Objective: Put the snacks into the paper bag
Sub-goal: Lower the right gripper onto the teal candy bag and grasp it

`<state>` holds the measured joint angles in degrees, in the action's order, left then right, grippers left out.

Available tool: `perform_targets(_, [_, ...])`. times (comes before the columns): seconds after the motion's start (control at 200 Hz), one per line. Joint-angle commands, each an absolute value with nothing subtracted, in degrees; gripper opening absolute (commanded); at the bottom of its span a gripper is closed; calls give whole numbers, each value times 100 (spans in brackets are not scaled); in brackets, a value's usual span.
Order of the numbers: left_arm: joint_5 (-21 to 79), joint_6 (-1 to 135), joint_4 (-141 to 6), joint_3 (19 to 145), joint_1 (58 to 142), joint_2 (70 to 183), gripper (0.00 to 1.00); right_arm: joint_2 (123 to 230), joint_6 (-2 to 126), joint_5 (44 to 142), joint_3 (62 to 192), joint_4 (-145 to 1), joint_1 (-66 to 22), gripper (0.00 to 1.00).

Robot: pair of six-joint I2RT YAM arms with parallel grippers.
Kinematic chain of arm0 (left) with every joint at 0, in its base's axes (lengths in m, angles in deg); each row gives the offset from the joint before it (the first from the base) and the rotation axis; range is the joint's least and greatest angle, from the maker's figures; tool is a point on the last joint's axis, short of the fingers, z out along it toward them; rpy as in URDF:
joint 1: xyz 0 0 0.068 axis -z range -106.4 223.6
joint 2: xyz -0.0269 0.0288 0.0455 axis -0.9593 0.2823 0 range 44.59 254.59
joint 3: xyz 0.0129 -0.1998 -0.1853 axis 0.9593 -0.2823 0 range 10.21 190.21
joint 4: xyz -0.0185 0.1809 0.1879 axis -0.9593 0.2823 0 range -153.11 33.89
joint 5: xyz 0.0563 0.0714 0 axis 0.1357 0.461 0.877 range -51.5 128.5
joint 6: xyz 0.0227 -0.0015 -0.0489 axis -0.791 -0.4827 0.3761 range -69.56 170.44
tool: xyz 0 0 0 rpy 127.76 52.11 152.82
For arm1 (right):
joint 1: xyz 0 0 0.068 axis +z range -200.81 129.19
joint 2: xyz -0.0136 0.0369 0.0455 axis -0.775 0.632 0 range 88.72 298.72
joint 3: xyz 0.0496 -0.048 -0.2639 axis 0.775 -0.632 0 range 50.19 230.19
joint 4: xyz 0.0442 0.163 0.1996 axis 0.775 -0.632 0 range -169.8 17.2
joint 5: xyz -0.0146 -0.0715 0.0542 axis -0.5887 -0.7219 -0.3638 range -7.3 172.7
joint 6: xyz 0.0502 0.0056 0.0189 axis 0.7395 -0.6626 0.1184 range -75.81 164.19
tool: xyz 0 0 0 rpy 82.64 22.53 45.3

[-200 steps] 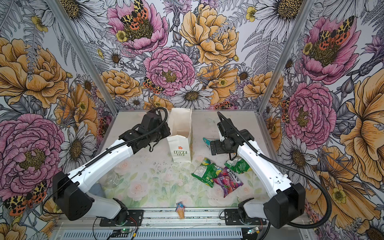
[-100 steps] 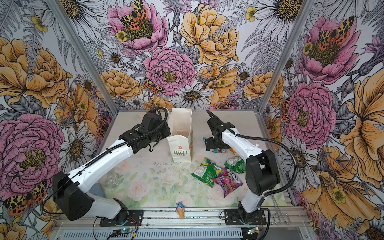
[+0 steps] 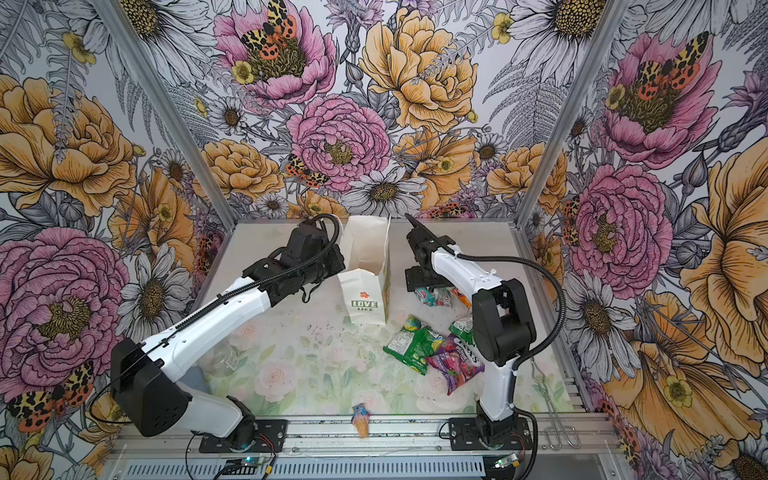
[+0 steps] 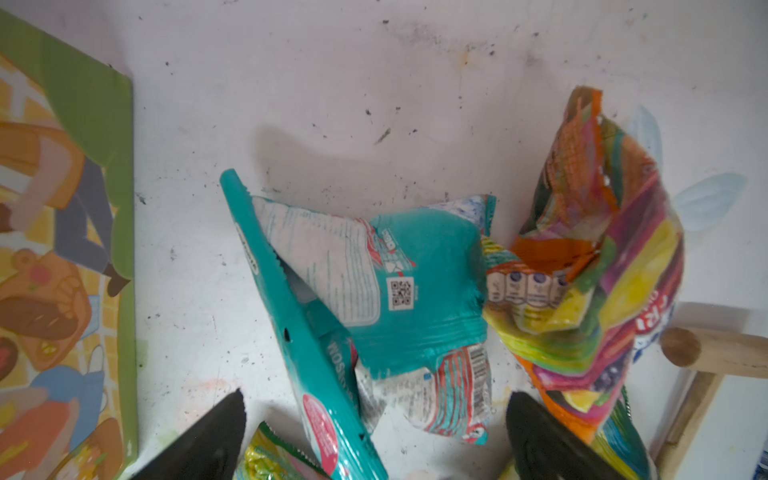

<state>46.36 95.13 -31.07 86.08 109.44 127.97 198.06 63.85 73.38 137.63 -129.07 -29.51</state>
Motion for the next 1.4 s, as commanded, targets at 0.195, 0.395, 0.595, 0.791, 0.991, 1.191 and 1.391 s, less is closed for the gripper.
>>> perform_targets(0.195, [4492, 9570, -2988, 8662, 11003, 12834, 0, 20217, 6344, 7250, 13916, -12799, -2936, 99])
perform_targets(0.395, [4501, 9579, -2988, 8624, 11037, 12817, 0, 20351, 6309, 7328, 13849, -12705, -2936, 97])
perform_targets(0.595, [4510, 9588, -2989, 8598, 11040, 12800, 0, 20471, 6335, 7328, 13775, -12591, -2936, 91])
perform_targets(0.791, [4536, 9588, -2988, 8581, 11065, 12799, 0, 20448, 6361, 7341, 13629, -12458, -2936, 86])
perform_targets(0.991, [4544, 9588, -2988, 8568, 11065, 12783, 0, 20435, 6336, 7509, 13564, -12430, -2945, 56])
perform_targets(1.191, [4534, 9579, -2991, 8553, 11050, 12774, 0, 20166, 6366, 7596, 13509, -12437, -2962, 32])
perform_targets(1.391, [4536, 9586, -2988, 8547, 11064, 12765, 0, 19542, 6379, 7846, 13431, -12430, -3019, 13])
